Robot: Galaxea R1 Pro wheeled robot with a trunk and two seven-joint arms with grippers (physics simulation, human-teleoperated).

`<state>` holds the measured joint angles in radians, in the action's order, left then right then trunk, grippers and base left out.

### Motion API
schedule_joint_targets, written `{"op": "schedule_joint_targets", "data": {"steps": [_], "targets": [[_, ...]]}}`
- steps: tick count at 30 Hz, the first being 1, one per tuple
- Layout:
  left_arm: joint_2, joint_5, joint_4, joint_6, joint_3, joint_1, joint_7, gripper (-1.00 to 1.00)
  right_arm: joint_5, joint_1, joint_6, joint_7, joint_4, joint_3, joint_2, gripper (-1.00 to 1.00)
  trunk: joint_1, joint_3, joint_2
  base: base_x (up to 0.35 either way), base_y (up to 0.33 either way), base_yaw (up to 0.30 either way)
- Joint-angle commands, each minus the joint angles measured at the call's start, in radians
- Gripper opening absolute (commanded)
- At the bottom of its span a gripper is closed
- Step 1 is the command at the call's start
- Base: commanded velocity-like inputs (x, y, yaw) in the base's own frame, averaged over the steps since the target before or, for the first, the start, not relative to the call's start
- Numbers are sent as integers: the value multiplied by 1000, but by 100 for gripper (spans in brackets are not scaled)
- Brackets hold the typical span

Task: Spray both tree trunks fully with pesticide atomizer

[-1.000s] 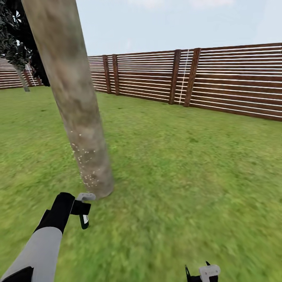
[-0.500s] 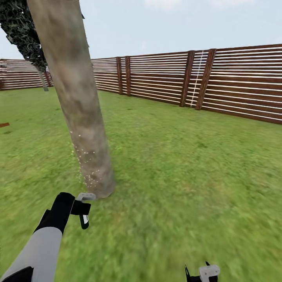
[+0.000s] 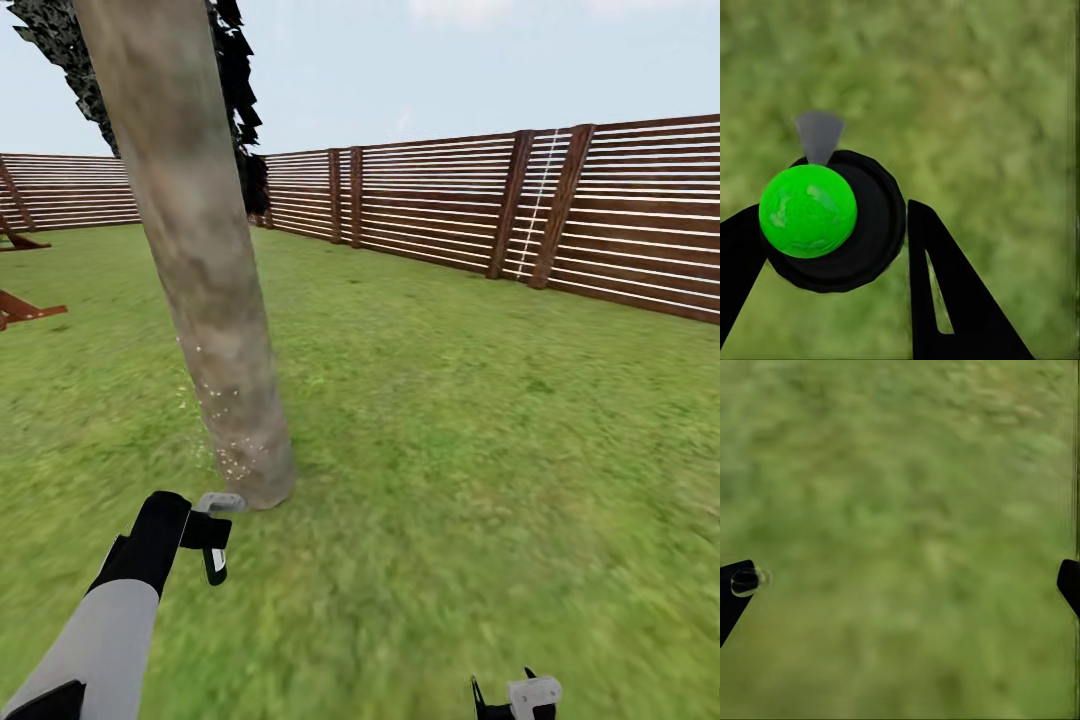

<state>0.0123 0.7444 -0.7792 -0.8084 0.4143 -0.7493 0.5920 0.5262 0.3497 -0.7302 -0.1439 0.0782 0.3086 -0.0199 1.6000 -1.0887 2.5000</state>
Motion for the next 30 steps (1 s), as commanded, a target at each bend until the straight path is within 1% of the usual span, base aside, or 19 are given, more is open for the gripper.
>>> {"op": "schedule_joint_targets", "data": {"steps": [1,8,13,21,28,30], "targets": [[0,0,0,0,0,0,0,-100,0,0,0,1,0,1,0,100,0,0,0,114,-268,4],[0,0,0,0,0,0,0,-100,0,0,0,1,0,0,0,100,0,0,0,114,-268,18],[0,0,0,0,0,0,0,-100,0,0,0,0,0,0,1,100,0,0,0,84,-268,248],[0,0,0,0,1,-1,0,-100,0,0,0,1,0,0,2,100,0,0,0,4,-271,273],[0,0,0,0,1,0,0,-100,0,0,0,1,0,0,2,100,0,0,0,0,-272,49],[0,0,0,0,1,-1,0,-100,0,0,0,0,0,0,2,100,0,0,0,0,-272,205]]}}
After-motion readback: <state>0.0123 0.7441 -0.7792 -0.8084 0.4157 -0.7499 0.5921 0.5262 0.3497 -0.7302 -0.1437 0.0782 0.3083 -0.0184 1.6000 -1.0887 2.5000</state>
